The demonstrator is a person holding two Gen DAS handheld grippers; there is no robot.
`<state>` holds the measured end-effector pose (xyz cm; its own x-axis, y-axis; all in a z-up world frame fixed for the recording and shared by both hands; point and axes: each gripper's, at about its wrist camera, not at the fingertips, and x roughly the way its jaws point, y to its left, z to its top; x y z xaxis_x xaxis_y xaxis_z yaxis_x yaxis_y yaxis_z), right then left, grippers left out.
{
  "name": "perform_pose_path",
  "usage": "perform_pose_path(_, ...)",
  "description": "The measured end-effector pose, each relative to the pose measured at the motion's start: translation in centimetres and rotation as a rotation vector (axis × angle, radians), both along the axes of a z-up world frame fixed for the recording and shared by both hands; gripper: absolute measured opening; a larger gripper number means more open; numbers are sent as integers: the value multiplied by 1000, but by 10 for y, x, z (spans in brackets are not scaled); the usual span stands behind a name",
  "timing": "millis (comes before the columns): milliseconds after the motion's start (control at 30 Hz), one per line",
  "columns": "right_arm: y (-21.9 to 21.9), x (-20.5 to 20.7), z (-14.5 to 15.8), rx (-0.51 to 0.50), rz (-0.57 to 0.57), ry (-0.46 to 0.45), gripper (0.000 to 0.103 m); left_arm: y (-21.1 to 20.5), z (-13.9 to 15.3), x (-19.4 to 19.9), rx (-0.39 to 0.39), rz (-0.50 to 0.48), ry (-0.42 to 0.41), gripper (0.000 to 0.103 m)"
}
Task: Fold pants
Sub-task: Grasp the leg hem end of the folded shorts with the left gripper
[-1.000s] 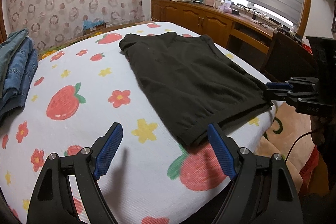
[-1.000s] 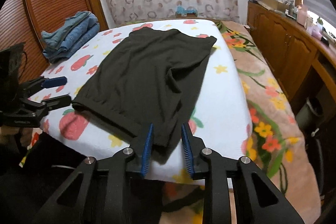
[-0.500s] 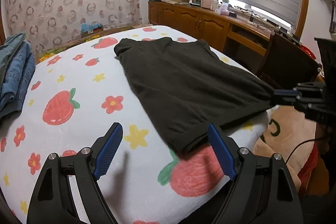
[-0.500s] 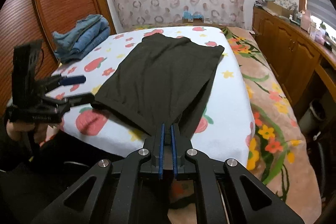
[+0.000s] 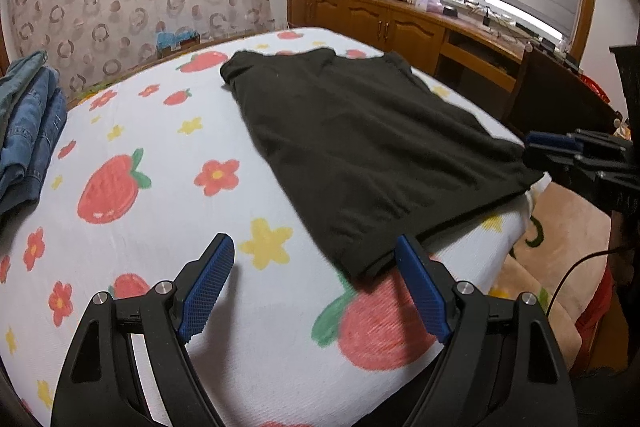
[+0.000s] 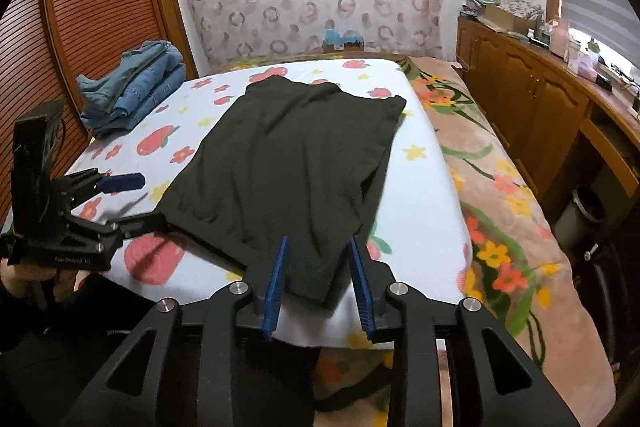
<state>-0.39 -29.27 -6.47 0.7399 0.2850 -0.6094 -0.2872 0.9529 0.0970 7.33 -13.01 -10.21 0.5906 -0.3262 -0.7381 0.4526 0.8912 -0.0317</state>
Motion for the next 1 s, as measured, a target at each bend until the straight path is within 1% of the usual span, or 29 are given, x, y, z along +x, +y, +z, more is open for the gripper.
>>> perform_pose_path(67, 2, 5, -7, 0, -9, 19, 33, 1, -5, 0, 9, 3, 14, 83)
perform_pose_path(233, 3, 12, -19, -28, -48, 57, 33, 3, -5, -3, 0, 3, 12, 83)
perform_pose_path(400, 2, 10, -20, -22, -47, 54, 33, 3, -3, -4, -10, 0, 9, 83)
perform_pose_path(600, -2, 11, -20, -11, -28, 45, 33, 5, 18, -15, -46, -26, -59, 83)
perform_pose_path(700, -2, 11, -21, -10, -24, 39, 33, 6, 25, -11, -71, -29, -60, 73)
perform_pose_path(767, -2, 11, -22, -9, -23, 33, 33, 6, 26, -5, -98, -33, -37, 68)
perform_pose_path(833, -2, 10, -23, -9, -20, 28, 32, 4, 23, 4, -121, -29, -8, 58)
perform_pose_path(900, -3, 9, -24, -2, -18, 25, 33, 1, 19, 9, -119, -22, 16, 56)
perform_pose_path(1000, -3, 9, -25, 2, -18, 20, 33, -4, 12, 14, -99, -14, 41, 55)
